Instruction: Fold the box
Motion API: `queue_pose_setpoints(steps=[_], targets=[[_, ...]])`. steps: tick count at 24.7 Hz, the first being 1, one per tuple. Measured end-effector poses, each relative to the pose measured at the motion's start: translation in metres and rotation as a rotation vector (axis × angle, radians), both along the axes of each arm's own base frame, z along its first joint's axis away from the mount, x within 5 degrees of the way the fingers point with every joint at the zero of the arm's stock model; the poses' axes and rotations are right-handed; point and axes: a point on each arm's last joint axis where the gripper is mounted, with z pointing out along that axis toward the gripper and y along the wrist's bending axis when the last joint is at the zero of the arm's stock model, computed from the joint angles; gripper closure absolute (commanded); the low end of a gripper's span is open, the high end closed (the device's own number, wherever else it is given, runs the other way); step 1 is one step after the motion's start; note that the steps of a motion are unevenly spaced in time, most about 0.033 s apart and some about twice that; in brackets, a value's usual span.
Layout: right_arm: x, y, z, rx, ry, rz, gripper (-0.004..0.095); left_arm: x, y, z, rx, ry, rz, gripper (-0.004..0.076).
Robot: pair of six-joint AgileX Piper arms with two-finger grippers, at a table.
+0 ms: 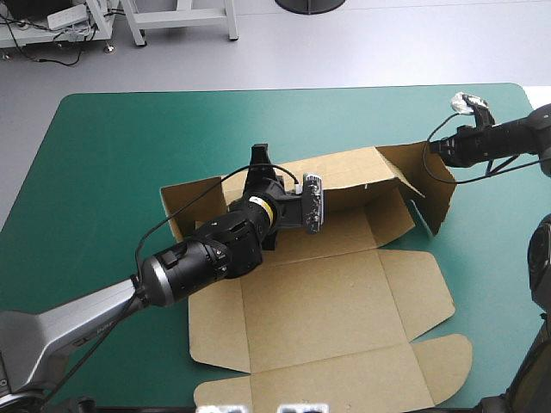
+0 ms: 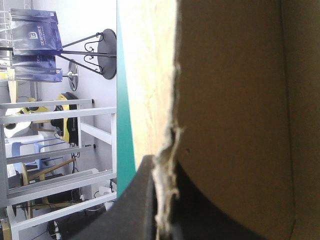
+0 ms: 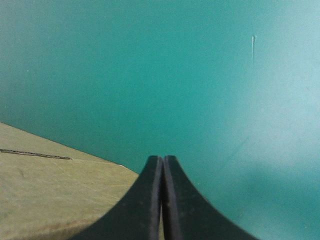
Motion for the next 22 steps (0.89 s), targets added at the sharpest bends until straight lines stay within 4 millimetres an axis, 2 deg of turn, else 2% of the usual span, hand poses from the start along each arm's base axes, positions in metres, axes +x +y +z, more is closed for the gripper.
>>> queue_pose_setpoints(steps=[5,22], targets=[[-0.004,0.001,-0.004,0.000,0.008,0.001,0.0933,0.001,-0.001,-0.002,0.012,-0.004,0.001,0.0729],[-0.051,0.013,0.030,-0.065,-0.091,0.040,0.0933,0.004,0.000,-0.001,-0.045,-0.023,0.068,0.0729]])
